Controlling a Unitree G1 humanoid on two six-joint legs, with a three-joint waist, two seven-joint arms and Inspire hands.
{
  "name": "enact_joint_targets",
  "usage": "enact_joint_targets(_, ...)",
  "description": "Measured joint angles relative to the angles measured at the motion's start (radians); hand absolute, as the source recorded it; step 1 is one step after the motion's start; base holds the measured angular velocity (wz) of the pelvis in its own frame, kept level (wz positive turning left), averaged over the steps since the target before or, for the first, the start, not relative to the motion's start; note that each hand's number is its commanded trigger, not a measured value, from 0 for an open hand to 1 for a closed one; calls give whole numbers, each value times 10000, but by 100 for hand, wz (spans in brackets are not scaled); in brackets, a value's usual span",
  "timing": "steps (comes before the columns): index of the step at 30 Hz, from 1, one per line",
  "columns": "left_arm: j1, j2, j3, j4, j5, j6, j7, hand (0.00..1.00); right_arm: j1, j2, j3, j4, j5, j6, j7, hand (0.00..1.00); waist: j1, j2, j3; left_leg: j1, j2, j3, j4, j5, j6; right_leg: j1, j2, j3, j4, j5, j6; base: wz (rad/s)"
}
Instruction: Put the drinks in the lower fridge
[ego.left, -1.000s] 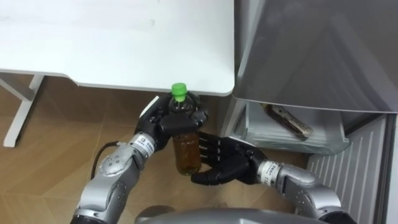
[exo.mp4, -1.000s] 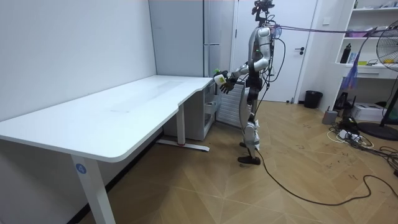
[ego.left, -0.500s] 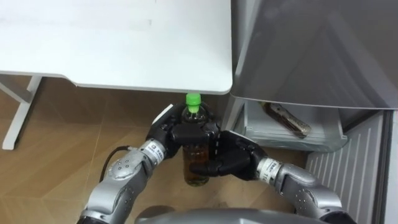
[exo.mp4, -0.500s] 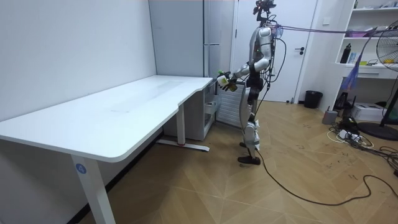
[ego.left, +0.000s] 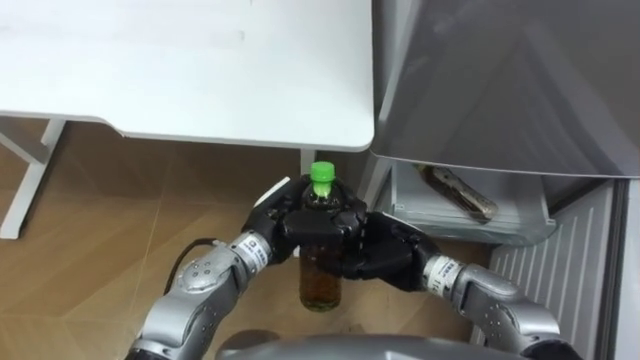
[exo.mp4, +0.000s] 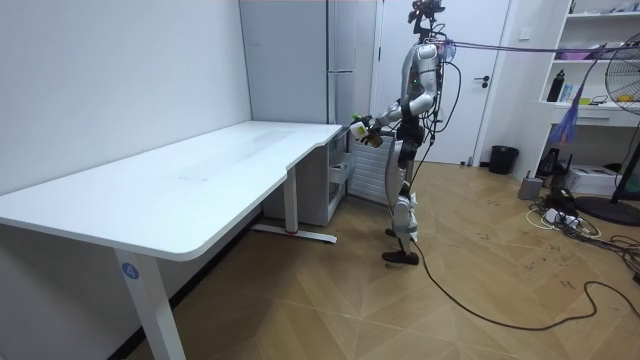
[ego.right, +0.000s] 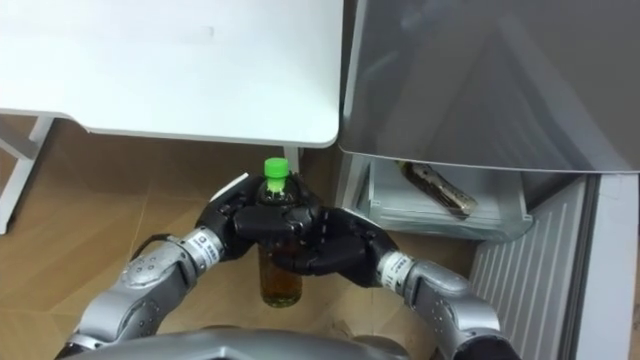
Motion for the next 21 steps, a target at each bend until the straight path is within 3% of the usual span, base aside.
enact_joint_targets(1, 0, -18, 1, 8, -51, 2, -2, 100, 0, -12, 0, 0, -1, -18, -2, 70, -1, 14, 9, 1, 0, 11, -6, 0, 0, 0, -1, 7, 0, 0, 0, -3)
enact_joint_targets(3, 0, -49, 14, 10, -108, 2, 1, 100, -1, -46, 1, -3, -5, -70, 0, 0, -6, 43, 28, -6, 1, 15, -21, 0, 0, -1, 1, 9, 0, 0, 0, 0)
enact_joint_targets(10, -21, -48, -4, 9, -135, 1, -29, 100, -3, -160, 97, -16, -2, -91, 59, 0, 7, 83, 47, -52, 7, 12, -22, -1, -1, -36, 7, 2, -5, 1, -2, 0)
enact_joint_targets(21, -81, -134, 315, 6, 40, 0, 2, 100, 35, -177, 460, 35, -838, -104, 1111, 0, 12, 159, 32, -83, 12, 14, -1, -1, -2, -55, 10, 6, -3, 4, -6, 0)
